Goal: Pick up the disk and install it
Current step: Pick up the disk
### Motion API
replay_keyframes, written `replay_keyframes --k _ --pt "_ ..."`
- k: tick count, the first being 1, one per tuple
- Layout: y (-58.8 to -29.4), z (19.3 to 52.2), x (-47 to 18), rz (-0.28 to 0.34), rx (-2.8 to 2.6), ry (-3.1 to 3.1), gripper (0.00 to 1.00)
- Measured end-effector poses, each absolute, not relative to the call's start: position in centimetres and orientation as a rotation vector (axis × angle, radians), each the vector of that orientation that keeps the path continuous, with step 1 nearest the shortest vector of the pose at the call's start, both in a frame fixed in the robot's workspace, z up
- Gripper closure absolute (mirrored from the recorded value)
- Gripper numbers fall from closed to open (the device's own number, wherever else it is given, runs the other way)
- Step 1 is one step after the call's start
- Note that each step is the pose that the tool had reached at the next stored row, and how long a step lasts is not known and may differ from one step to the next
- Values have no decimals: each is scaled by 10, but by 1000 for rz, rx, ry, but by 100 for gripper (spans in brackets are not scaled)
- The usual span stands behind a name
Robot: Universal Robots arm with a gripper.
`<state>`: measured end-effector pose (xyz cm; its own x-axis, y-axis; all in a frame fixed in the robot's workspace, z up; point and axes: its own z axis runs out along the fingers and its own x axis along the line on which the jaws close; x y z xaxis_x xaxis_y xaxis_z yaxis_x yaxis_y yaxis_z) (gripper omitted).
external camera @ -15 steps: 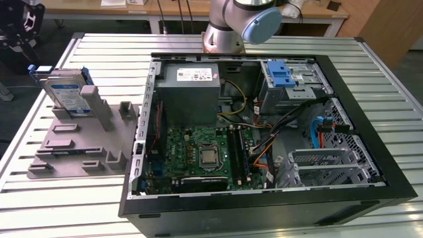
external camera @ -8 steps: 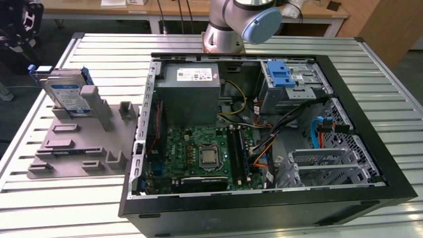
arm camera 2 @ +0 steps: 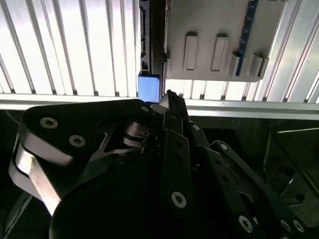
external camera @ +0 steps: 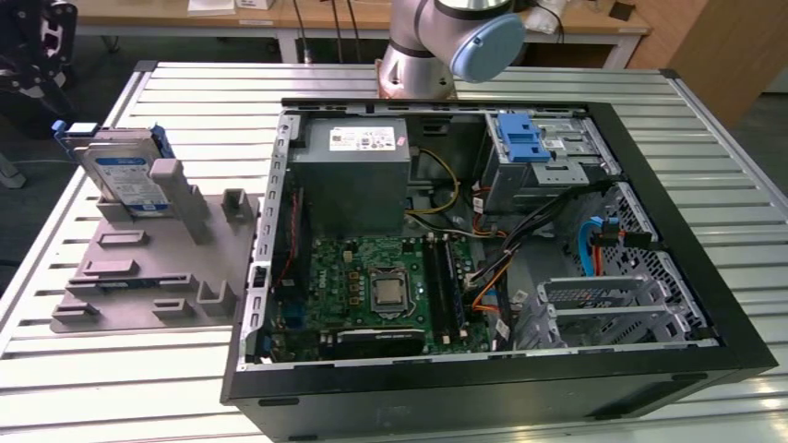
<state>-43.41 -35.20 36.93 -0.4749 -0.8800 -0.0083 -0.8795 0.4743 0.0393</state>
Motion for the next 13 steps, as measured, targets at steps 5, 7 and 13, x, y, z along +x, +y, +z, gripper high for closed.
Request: replay_keyframes --k 5,7,13 --pt "-352 369 -434 -56 1692 -2633 89" --pt "-352 369 -434 -55 1728 -2610 89" --pt "-352 369 -434 -54 1857 -2520 89"
